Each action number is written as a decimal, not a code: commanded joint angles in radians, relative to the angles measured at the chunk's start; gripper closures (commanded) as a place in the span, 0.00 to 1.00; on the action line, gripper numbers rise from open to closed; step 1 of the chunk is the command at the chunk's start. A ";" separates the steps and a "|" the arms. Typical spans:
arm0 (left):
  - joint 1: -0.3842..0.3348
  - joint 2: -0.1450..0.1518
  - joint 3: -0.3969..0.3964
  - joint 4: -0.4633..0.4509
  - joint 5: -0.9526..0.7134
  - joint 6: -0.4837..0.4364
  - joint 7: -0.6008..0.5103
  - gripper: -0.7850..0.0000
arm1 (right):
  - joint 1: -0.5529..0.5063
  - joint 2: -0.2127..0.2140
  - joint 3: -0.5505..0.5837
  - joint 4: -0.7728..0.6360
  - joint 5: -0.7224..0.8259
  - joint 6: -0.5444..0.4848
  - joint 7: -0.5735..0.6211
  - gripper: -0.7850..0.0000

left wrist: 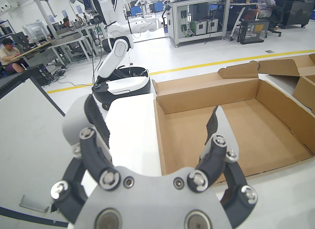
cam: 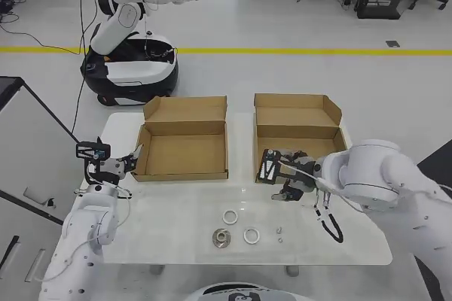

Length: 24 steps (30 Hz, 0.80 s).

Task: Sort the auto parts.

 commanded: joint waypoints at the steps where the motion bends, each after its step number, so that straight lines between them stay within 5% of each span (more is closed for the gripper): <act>1: 0.000 0.000 0.000 0.000 0.000 0.000 0.000 0.00 | 0.037 0.023 -0.058 0.003 0.027 0.016 0.016 0.00; 13: 0.000 0.000 0.000 0.000 0.000 0.000 0.000 0.00 | 0.157 0.101 -0.249 0.015 0.141 0.081 0.080 0.00; 24: 0.000 0.000 0.000 0.000 0.000 0.000 0.000 0.00 | 0.142 0.089 -0.327 0.055 0.108 0.089 0.045 0.00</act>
